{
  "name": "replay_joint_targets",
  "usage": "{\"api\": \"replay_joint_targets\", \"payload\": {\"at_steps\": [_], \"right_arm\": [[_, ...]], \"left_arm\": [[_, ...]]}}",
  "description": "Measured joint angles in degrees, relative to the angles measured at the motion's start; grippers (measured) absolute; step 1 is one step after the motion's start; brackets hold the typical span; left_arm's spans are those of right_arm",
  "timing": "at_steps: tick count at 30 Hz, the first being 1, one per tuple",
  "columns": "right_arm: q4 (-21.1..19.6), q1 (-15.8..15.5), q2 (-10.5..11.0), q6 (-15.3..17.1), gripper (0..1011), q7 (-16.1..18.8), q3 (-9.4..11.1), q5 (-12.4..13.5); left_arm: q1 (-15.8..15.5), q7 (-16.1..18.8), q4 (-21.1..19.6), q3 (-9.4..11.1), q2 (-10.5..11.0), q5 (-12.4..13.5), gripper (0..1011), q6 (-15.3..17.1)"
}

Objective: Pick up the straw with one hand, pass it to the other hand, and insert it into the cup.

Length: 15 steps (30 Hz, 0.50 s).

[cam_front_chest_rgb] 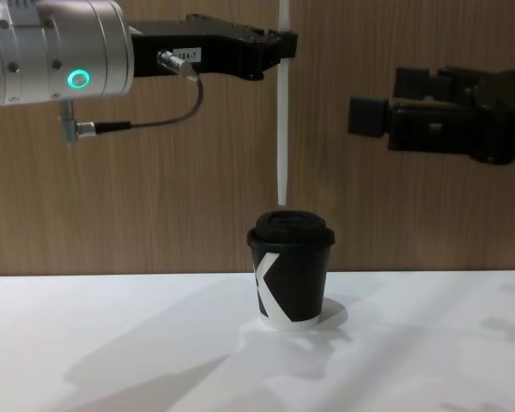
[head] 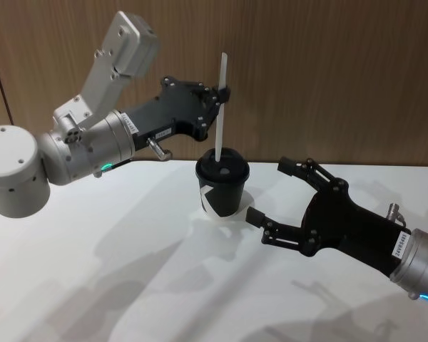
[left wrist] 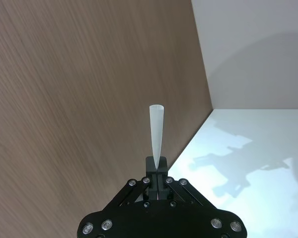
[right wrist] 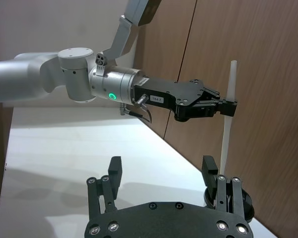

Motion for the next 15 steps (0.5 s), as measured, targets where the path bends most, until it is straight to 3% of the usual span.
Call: {"api": "replay_joint_targets", "payload": {"at_steps": [15], "right_arm": [[0.00, 0.00, 0.00, 0.00, 1001, 0.00, 0.00, 0.00]], "left_arm": [[-1.00, -0.84, 3.26, -0.05, -2.15, 0.39, 7, -0.26]]}}
